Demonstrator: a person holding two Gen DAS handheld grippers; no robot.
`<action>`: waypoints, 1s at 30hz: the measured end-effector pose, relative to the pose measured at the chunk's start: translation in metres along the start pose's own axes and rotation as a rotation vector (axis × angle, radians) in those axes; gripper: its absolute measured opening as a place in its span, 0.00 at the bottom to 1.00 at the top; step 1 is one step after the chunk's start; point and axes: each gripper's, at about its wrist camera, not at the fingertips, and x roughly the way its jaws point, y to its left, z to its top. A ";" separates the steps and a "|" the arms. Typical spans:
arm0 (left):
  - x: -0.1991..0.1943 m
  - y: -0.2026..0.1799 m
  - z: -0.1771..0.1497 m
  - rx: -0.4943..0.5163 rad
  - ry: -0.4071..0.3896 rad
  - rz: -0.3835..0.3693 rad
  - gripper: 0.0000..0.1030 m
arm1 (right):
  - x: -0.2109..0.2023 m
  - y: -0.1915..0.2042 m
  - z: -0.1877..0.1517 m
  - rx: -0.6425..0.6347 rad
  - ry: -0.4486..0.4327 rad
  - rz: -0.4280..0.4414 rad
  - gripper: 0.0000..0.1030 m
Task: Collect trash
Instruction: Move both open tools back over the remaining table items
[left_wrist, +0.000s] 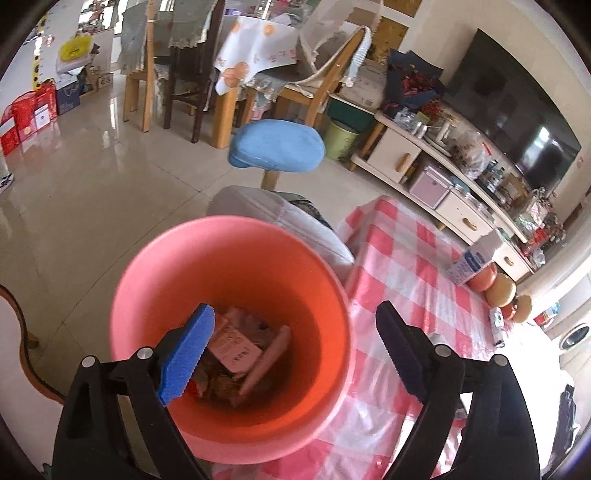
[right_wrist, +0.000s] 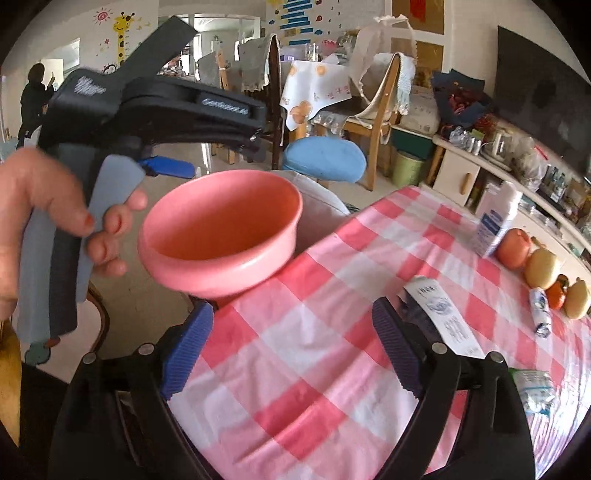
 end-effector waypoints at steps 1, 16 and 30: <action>0.000 -0.004 0.000 0.002 0.003 -0.011 0.86 | -0.005 -0.002 -0.004 -0.001 -0.004 -0.006 0.87; -0.009 -0.071 -0.020 0.081 0.044 -0.085 0.87 | -0.048 -0.031 -0.045 0.043 -0.022 -0.079 0.90; -0.018 -0.126 -0.046 0.196 0.054 -0.086 0.87 | -0.089 -0.074 -0.060 0.120 -0.080 -0.112 0.91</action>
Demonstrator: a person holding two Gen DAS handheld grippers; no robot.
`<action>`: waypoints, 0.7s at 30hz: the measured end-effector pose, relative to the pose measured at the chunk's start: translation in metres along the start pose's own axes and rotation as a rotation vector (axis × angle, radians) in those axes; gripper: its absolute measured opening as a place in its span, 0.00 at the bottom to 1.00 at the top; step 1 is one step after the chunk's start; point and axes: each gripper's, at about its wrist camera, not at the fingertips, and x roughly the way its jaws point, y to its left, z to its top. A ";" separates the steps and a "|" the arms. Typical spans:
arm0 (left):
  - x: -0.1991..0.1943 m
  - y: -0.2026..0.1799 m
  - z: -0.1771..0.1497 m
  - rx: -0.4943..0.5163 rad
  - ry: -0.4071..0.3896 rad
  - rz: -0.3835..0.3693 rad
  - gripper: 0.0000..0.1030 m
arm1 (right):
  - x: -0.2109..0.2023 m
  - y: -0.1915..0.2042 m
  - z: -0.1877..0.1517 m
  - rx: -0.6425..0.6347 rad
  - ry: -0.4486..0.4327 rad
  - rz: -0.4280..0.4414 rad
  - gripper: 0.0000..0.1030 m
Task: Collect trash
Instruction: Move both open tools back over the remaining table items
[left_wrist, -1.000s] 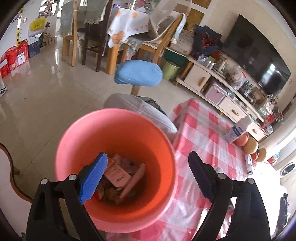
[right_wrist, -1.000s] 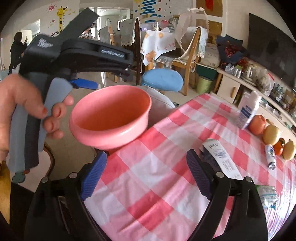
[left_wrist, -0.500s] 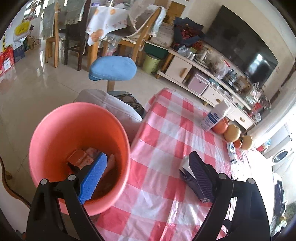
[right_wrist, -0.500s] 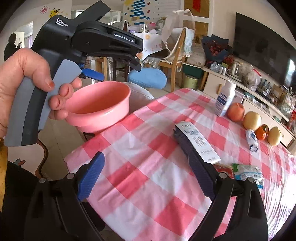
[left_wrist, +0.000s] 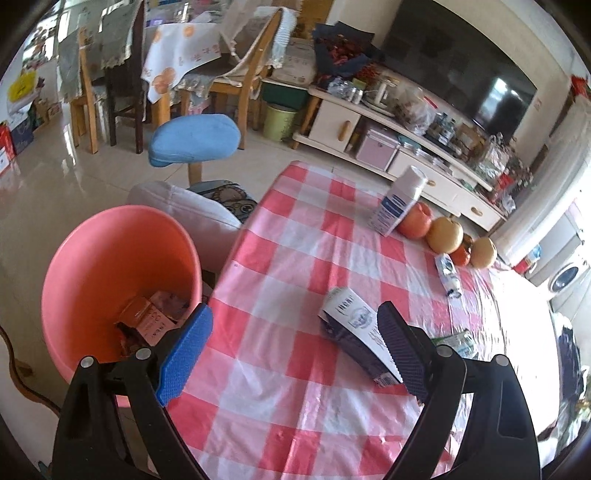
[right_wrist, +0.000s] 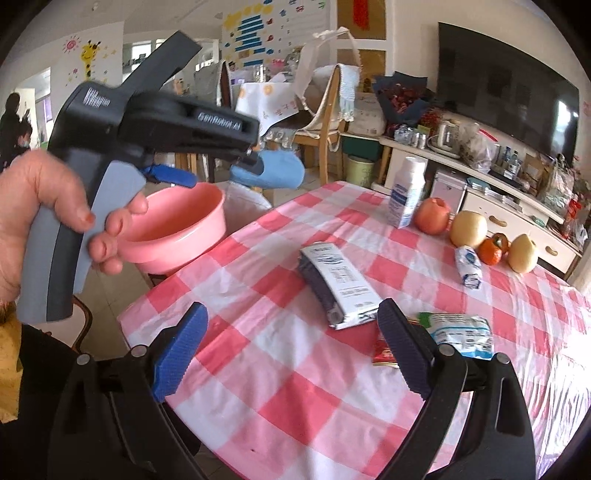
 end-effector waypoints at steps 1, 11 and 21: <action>0.000 -0.005 -0.002 0.009 0.001 -0.002 0.87 | -0.003 -0.004 0.000 0.007 -0.003 -0.002 0.91; -0.002 -0.061 -0.023 0.131 0.014 -0.024 0.87 | -0.025 -0.043 -0.002 0.054 -0.032 -0.035 0.92; 0.007 -0.099 -0.036 0.226 0.042 -0.013 0.87 | -0.043 -0.100 -0.008 0.168 -0.041 -0.080 0.92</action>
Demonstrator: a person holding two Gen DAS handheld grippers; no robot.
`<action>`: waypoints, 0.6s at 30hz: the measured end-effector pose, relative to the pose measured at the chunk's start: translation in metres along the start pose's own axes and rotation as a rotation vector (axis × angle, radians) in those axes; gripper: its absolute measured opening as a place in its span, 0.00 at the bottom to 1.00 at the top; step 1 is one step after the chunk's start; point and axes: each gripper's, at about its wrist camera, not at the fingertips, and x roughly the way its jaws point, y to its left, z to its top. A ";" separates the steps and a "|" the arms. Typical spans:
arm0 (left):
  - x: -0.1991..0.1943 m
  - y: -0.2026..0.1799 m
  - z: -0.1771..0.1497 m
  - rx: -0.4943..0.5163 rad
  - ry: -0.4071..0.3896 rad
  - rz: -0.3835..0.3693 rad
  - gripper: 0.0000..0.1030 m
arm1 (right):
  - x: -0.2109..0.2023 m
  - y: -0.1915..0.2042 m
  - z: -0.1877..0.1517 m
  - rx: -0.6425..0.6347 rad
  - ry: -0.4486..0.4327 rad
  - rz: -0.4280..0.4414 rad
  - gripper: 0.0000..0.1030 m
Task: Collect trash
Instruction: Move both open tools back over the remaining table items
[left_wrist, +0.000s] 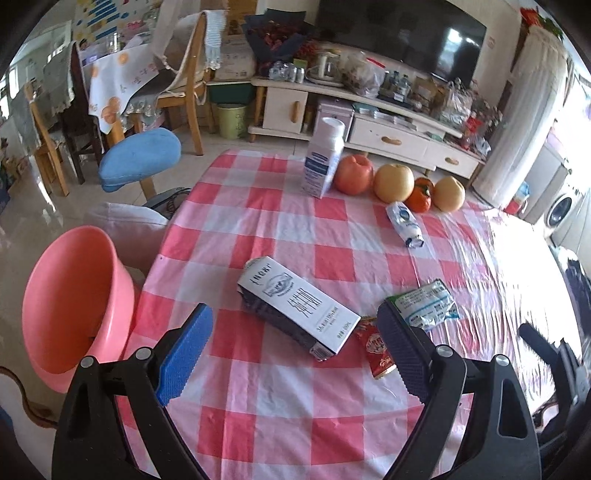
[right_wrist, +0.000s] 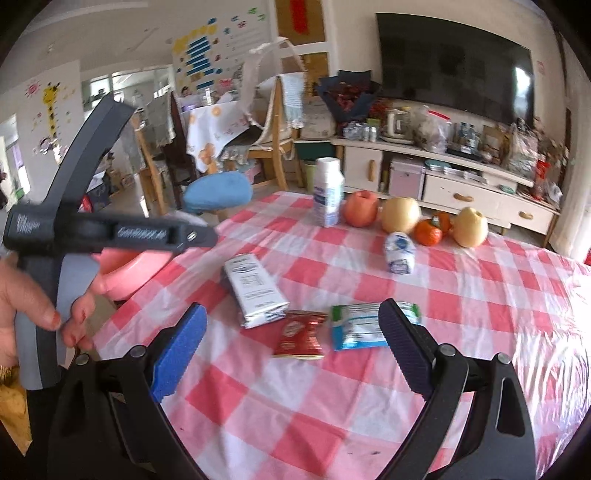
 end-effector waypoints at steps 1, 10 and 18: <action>0.001 -0.002 0.000 0.006 0.002 0.000 0.87 | -0.003 -0.010 0.001 0.019 -0.004 -0.010 0.92; 0.019 -0.028 -0.003 0.034 0.073 -0.043 0.87 | -0.006 -0.083 -0.004 0.176 0.022 -0.068 0.92; 0.054 -0.011 -0.010 -0.198 0.157 -0.018 0.87 | 0.007 -0.132 -0.016 0.260 0.093 -0.121 0.92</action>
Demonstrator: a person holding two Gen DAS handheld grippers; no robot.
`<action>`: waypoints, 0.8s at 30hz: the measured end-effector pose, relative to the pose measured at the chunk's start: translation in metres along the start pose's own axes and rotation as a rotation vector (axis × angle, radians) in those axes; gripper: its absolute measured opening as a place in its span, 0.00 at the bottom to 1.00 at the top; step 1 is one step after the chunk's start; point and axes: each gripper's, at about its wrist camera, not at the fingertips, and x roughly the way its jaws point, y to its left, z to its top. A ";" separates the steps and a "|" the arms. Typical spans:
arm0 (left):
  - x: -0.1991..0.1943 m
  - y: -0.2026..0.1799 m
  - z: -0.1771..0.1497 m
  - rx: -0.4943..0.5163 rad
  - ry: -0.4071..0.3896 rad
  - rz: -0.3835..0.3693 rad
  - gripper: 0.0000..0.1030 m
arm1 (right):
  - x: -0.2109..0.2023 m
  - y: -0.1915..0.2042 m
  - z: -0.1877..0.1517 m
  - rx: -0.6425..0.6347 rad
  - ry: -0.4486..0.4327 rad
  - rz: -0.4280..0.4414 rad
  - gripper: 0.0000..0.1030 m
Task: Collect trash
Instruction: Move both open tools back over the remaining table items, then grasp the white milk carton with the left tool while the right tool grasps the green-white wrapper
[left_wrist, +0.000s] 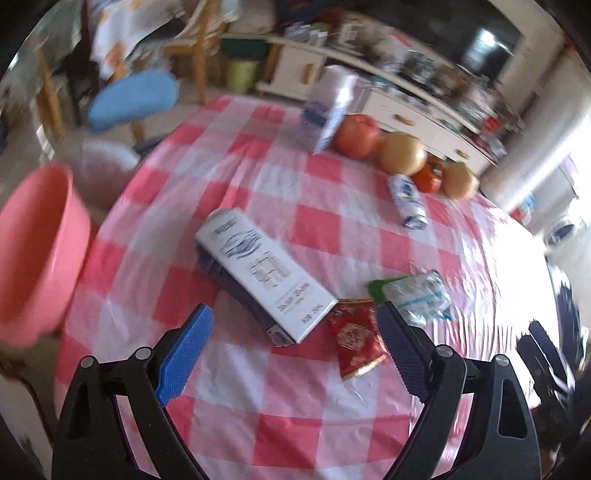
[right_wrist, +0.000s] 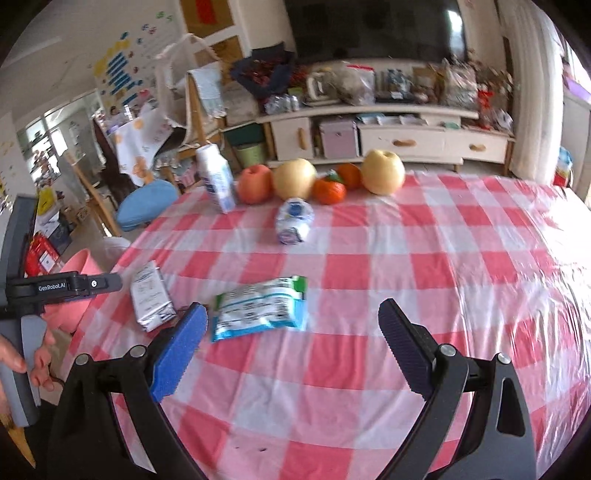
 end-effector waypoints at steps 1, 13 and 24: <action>0.005 0.003 0.000 -0.033 0.010 0.007 0.87 | 0.003 -0.005 0.001 0.011 0.007 -0.002 0.92; 0.055 -0.013 0.008 -0.097 0.069 0.073 0.87 | 0.034 -0.012 -0.002 0.002 0.109 -0.010 0.92; 0.081 -0.028 0.020 0.026 0.076 0.207 0.87 | 0.070 0.002 -0.007 -0.063 0.217 0.021 0.92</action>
